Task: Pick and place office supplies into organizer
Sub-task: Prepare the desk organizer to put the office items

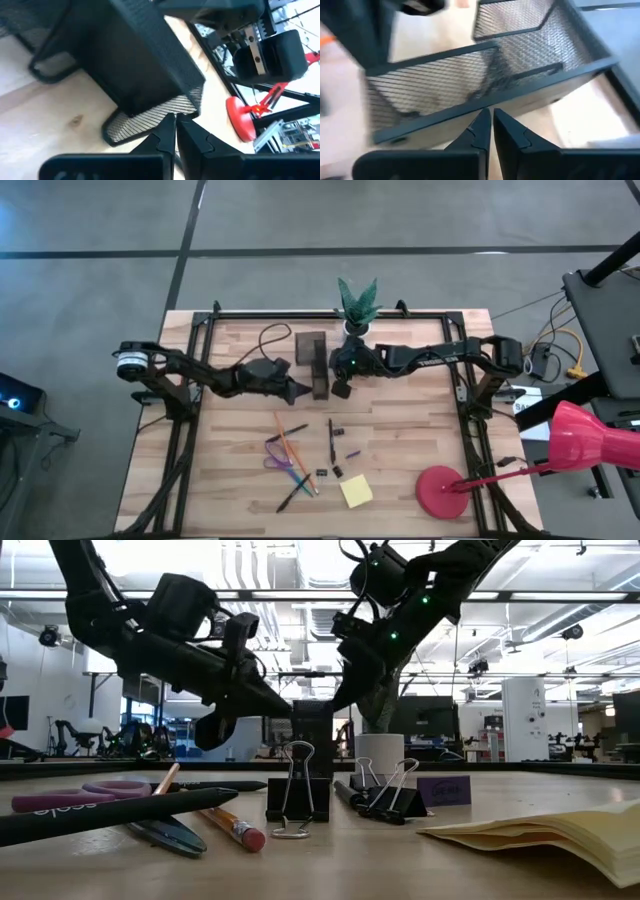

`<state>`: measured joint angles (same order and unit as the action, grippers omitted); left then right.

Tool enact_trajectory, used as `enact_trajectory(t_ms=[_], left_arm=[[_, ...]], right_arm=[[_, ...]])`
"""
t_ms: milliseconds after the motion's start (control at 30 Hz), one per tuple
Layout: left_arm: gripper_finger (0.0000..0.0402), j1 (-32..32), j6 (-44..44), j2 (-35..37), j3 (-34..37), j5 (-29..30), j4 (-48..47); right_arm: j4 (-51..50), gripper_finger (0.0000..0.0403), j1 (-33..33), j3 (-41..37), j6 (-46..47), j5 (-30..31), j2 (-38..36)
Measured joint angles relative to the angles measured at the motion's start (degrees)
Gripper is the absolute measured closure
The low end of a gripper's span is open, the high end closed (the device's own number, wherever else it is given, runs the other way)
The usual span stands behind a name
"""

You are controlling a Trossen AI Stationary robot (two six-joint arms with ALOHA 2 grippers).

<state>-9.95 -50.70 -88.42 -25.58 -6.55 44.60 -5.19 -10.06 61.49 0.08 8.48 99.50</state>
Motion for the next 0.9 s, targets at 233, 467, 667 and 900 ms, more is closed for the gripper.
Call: enact_trajectory(t_ms=[233, 467, 667, 900], left_arm=[[0.0402, 2.6, -0.5, 0.0, -0.3, 0.5, -0.2], [0.0402, 6.3, -3.0, 0.5, -0.1, 3.9, -0.3], [0.0402, 9.1, -4.5, 2.3, 0.3, 6.7, -0.5], [0.0402, 10.3, -4.4, 4.8, 0.1, 10.0, -5.7]], right_arm=[[0.7, 0.0390, 3.9, 0.4, -0.3, -5.5, 1.6], [0.6, 0.0390, 8.4, 6.1, -2.7, -5.9, 8.9], [-9.4, 0.0390, 8.1, 12.6, -3.5, -2.2, 10.9], [-19.0, 0.0390, 7.2, 13.6, -5.7, 14.1, 9.9]])
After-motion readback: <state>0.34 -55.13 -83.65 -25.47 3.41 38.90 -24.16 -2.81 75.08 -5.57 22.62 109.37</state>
